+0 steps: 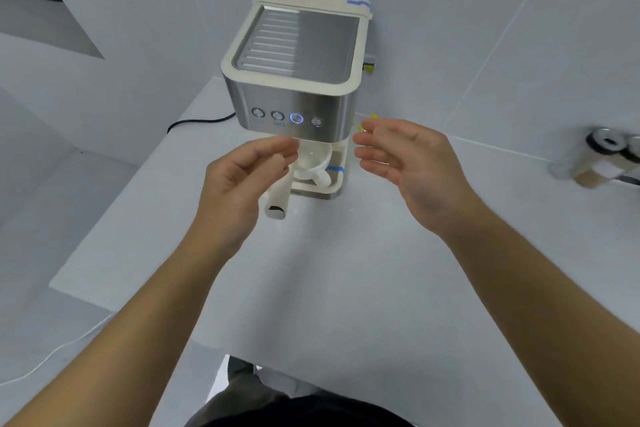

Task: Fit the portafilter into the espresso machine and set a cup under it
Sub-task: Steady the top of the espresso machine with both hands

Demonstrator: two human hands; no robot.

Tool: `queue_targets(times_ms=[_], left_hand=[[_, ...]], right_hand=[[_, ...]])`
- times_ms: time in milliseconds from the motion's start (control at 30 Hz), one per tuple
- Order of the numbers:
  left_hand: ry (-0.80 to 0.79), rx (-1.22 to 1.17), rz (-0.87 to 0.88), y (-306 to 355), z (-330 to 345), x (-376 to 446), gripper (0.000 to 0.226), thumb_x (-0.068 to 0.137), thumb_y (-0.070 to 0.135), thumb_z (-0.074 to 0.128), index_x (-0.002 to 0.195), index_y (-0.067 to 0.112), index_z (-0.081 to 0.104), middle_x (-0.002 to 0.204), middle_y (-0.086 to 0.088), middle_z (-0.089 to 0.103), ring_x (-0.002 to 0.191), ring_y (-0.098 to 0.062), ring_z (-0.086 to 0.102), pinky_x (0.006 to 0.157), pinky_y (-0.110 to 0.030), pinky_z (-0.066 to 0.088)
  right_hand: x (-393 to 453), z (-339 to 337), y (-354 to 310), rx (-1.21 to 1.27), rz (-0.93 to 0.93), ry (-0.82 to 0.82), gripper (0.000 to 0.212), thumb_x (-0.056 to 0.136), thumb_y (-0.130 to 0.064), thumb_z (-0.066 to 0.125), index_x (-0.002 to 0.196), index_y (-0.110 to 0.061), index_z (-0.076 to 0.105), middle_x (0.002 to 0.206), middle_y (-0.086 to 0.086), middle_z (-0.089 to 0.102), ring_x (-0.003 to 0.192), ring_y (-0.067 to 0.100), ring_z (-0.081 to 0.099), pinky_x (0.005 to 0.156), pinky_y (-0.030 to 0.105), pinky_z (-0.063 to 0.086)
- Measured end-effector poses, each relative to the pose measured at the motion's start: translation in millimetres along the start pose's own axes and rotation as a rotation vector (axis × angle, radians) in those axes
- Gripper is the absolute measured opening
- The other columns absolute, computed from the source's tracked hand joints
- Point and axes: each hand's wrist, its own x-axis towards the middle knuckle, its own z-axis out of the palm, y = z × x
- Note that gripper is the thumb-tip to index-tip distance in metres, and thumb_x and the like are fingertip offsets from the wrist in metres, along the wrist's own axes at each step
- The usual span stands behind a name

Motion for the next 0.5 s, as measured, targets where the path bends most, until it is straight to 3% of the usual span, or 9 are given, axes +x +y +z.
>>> queue_targets(times_ms=[133,233,300,367,500], left_hand=[[-0.107,0.237,0.104,24.7,-33.9,32.6,0.028,0.085,0.018,0.061,0.112,0.019,0.07,0.106,0.013,0.074,0.107,-0.006,0.068,0.094,-0.022,0.05],[-0.177,0.428,0.14,38.3,-52.0,58.1,0.032,0.081,0.038,0.062,0.113,0.035,0.068,0.12,0.006,0.07,0.118,-0.007,0.063,0.105,-0.032,0.045],[-0.205,0.548,0.165,43.8,-59.7,74.5,0.032,0.082,0.042,0.061,0.113,0.041,0.066,0.125,0.005,0.068,0.125,-0.01,0.059,0.11,-0.036,0.042],[-0.211,0.668,0.207,43.7,-64.2,88.1,0.033,0.088,0.033,0.063,0.121,0.033,0.065,0.131,0.005,0.065,0.128,-0.011,0.055,0.112,-0.034,0.039],[-0.3,0.872,0.302,35.2,-75.3,112.7,0.041,0.094,0.023,0.061,0.135,0.022,0.058,0.146,0.006,0.052,0.135,-0.009,0.045,0.105,-0.016,0.035]], right_hand=[[9.9,14.6,-28.7,-0.208,-0.124,0.06,0.018,0.093,-0.014,0.061,0.105,-0.023,0.072,0.104,0.002,0.075,0.1,0.019,0.071,0.095,0.032,0.057],[20.6,26.6,-42.7,-0.456,-0.215,0.1,0.029,0.092,-0.021,0.062,0.119,-0.02,0.072,0.107,-0.006,0.073,0.098,0.007,0.068,0.094,0.023,0.052],[27.1,33.5,-47.7,-0.715,-0.301,0.105,0.036,0.093,-0.025,0.06,0.128,-0.021,0.066,0.123,-0.004,0.069,0.112,0.01,0.063,0.096,0.019,0.045],[33.4,40.2,-48.0,-0.941,-0.384,0.065,0.042,0.095,-0.024,0.058,0.136,-0.018,0.059,0.14,-0.001,0.06,0.127,0.016,0.054,0.098,0.017,0.035],[49.1,55.6,-37.8,-1.181,-0.414,-0.008,0.055,0.095,-0.024,0.058,0.148,-0.014,0.044,0.158,0.005,0.04,0.144,0.023,0.036,0.114,0.031,0.028]])
